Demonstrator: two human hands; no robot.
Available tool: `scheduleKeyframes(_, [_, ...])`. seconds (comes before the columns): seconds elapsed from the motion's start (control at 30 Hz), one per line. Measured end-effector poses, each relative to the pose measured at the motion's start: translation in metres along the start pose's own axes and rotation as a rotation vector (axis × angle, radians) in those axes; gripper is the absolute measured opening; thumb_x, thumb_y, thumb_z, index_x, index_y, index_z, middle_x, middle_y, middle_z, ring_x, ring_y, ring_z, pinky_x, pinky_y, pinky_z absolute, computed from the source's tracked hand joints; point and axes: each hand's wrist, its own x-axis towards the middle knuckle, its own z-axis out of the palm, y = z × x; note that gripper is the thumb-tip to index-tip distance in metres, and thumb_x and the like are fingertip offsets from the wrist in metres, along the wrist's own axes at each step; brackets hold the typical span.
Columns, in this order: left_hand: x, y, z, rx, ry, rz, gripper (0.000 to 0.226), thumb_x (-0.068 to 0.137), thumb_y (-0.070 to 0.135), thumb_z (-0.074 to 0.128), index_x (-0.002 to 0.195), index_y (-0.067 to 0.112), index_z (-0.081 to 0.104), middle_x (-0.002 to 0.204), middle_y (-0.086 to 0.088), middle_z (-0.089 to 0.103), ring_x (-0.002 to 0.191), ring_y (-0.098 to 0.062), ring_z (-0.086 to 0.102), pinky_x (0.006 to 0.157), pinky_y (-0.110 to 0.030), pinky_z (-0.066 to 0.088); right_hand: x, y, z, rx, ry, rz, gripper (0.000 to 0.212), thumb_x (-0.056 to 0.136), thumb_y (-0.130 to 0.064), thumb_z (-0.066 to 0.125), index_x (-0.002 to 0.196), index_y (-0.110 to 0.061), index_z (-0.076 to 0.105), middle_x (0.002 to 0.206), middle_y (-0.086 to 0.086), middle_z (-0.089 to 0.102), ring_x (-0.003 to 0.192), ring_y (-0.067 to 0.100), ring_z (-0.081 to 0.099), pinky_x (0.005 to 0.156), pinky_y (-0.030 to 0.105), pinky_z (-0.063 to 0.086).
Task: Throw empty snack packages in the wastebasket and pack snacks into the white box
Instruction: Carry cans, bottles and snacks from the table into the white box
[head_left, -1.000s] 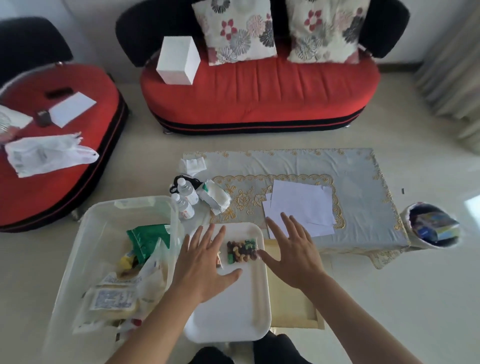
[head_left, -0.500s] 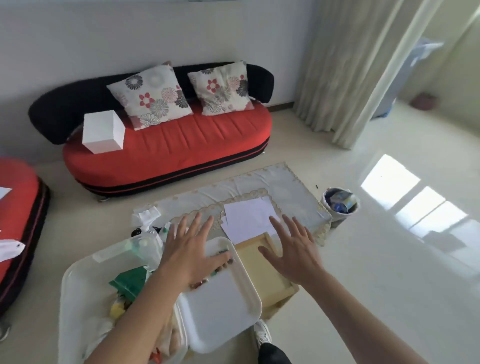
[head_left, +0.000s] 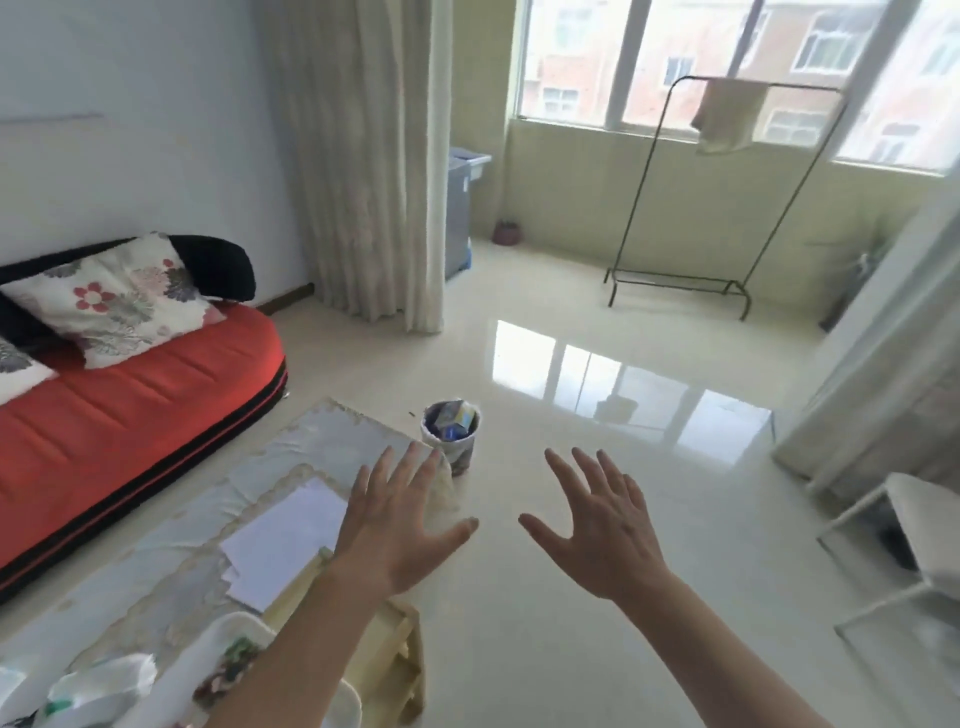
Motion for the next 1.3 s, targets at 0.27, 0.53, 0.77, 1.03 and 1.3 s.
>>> scheduleKeyframes(0.27, [0.069,0.162,0.049,0.082,-0.093,0.314,0.098,0.083,0.087,0.034,0.161,0.041,-0.005,0.170,0.008,-0.012,0.156,-0.022,-0.016,0.126,-0.047,-0.009,-0.058,0.163,-0.046,0.001,0.036,0.365,0.085,0.085,-0.084,0.025,0.158,-0.043,0.007,0.168,-0.002,0.011,0.156,0.024,-0.002,0.125,0.048,0.004])
scheduleKeyframes(0.53, [0.092,0.368,0.117,0.049,-0.199,0.542,0.098,0.086,0.083,0.039,0.160,0.042,-0.010,0.169,0.009,-0.018,0.155,-0.019,-0.022,0.125,-0.046,-0.014,-0.131,0.340,-0.090,0.052,0.112,0.641,0.093,0.076,-0.088,0.012,0.157,-0.041,0.015,0.163,-0.004,0.027,0.151,0.022,0.020,0.121,0.045,0.021])
scheduleKeyframes(0.77, [0.100,0.540,0.167,-0.042,-0.183,0.698,0.097,0.085,0.084,0.037,0.160,0.042,-0.010,0.170,0.010,-0.014,0.156,-0.018,-0.018,0.126,-0.043,-0.010,-0.194,0.478,-0.132,0.052,0.140,0.770,0.100,0.072,-0.094,0.010,0.156,-0.040,0.015,0.160,-0.003,0.030,0.150,0.021,0.020,0.121,0.039,0.020])
scheduleKeyframes(1.03, [0.117,0.674,0.212,-0.050,-0.228,0.861,0.096,0.084,0.085,0.035,0.160,0.044,-0.008,0.169,0.013,-0.013,0.156,-0.016,-0.016,0.127,-0.040,-0.009,-0.241,0.585,-0.152,0.215,0.304,0.910,0.101,0.072,-0.094,0.017,0.157,-0.041,0.018,0.163,-0.009,0.025,0.150,0.012,0.019,0.120,0.033,0.021])
scheduleKeyframes(1.3, [0.181,0.773,0.280,-0.049,-0.278,0.950,0.102,0.073,0.090,0.029,0.158,0.047,-0.007,0.169,0.013,-0.011,0.157,-0.016,-0.013,0.126,-0.039,-0.005,-0.235,0.673,-0.138,0.249,0.322,1.067,0.080,0.085,-0.075,0.038,0.155,-0.047,0.012,0.163,-0.011,0.022,0.149,0.008,0.019,0.115,0.023,0.022])
